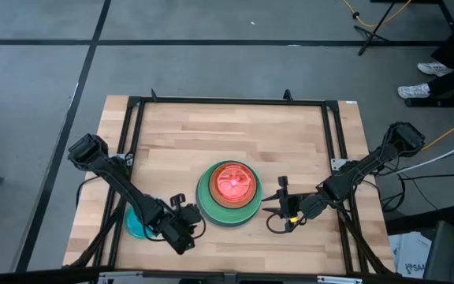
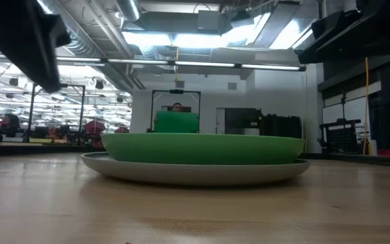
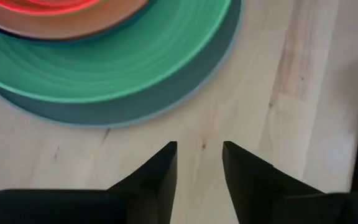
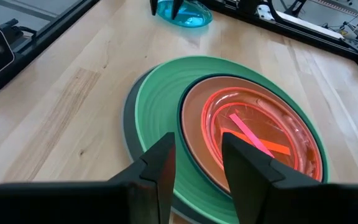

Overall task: Stack plastic plates
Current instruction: Stack the blue plate on top of the pink plate

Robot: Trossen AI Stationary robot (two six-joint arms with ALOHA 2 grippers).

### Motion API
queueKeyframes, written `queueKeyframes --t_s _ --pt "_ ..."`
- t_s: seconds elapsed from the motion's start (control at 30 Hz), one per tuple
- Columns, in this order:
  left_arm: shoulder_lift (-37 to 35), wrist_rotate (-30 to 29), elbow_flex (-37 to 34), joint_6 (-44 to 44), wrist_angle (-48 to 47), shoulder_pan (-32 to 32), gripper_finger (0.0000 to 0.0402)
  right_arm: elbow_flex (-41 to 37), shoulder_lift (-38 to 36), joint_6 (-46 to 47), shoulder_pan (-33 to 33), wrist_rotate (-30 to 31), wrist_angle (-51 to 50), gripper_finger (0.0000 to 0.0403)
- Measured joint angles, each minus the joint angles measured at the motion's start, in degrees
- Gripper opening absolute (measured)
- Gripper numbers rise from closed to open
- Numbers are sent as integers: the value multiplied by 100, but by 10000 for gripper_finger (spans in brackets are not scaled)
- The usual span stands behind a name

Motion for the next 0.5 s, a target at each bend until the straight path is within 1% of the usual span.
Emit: queueKeyframes --t_s 0.17,0.27,0.4,0.5 --pt "0 29 0 110 -1 129 157 0 0 0 0 7 0 124" --pt "0 256 0 221 -6 129 176 2 0 0 0 7 -4 124" --pt "0 661 0 205 -9 36 185 2 0 -57 0 21 -4 124" --pt "0 768 0 -118 -14 -115 184 2 0 -240 0 148 -4 124"
